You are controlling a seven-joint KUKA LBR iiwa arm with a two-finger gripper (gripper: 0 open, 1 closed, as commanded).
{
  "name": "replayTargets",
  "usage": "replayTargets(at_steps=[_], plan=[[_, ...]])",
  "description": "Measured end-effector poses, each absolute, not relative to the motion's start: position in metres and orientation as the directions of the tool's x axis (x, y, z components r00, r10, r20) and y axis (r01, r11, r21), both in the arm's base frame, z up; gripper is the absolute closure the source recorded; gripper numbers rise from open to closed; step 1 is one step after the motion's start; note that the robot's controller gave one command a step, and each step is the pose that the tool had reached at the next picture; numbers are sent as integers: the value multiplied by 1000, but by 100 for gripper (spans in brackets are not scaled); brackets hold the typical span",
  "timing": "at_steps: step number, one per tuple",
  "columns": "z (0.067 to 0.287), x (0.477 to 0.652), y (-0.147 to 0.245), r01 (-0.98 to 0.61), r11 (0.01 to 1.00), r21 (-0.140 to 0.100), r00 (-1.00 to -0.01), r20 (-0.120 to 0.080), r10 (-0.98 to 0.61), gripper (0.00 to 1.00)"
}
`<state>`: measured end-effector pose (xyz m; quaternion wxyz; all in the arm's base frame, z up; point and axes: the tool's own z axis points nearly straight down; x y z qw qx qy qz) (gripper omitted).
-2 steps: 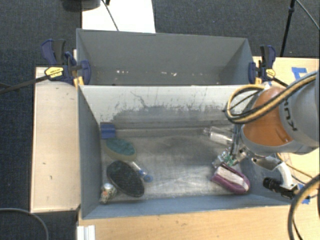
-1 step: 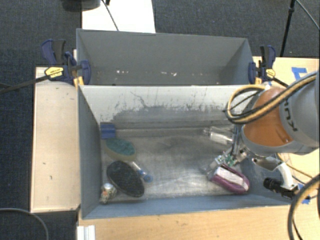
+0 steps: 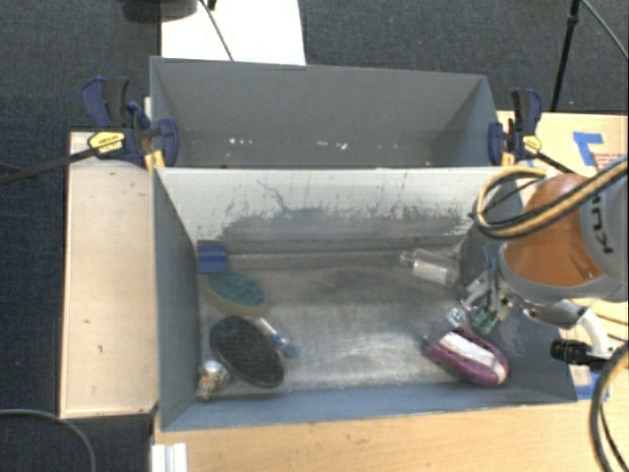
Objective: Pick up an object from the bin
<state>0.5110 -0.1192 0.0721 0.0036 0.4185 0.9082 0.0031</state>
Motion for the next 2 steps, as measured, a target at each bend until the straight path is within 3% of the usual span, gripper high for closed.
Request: replayTargets(at_steps=[1, 2], plan=[[74, 512, -123, 763, 646, 8, -646, -11, 763, 100], [72, 510, -122, 764, 645, 6, -645, -7, 764, 0]])
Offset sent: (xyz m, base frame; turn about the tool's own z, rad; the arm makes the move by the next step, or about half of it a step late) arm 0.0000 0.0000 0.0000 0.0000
